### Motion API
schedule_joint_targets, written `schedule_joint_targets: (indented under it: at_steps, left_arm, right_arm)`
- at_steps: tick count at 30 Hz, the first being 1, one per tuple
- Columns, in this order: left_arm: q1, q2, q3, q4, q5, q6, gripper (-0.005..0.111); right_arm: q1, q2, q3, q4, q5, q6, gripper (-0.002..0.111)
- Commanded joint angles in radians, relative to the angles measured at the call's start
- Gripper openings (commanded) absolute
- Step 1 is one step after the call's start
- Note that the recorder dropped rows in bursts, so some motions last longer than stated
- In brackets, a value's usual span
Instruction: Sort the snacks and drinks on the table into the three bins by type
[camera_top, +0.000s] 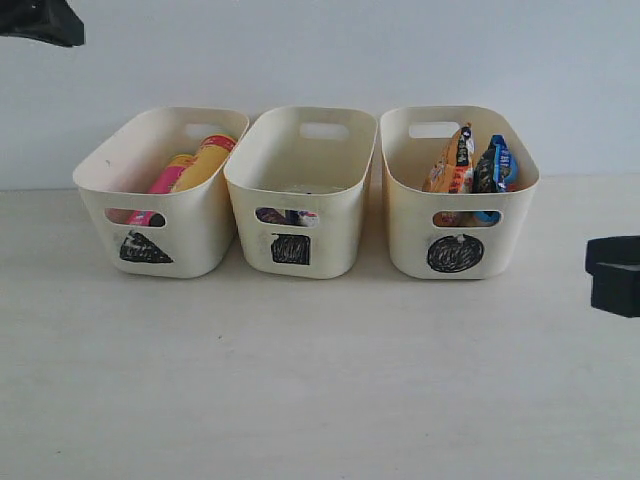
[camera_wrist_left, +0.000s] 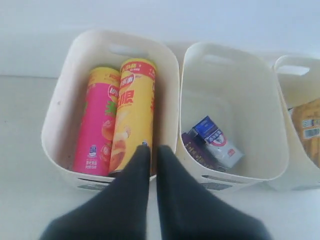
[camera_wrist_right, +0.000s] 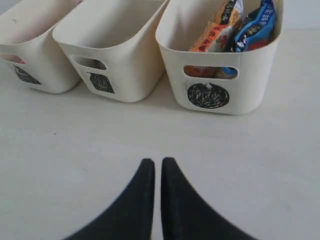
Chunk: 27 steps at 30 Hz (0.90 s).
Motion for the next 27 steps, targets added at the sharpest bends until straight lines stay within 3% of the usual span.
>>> schedule_joint_targets:
  at_steps: [1, 6, 11, 27]
  left_arm:
    - [0.001, -0.247, 0.216, -0.011, -0.149, -0.018, 0.004]
    - [0.001, -0.491, 0.369, -0.008, -0.175, -0.018, 0.004]
    - [0.001, -0.673, 0.445, -0.007, -0.143, -0.018, 0.004]
    - [0.001, -0.96, 0.451, -0.007, -0.107, -0.018, 0.004]
  right_arm:
    - [-0.003, 0.077, -0.001, -0.033, -0.093, -0.015, 0.001]
    - [-0.003, 0.101, -0.001, -0.026, -0.126, -0.002, 0.001]
    - [-0.003, 0.101, -0.001, -0.022, -0.136, 0.016, 0.001]
    - [-0.003, 0.101, -0.001, -0.022, -0.138, 0.021, 0.001]
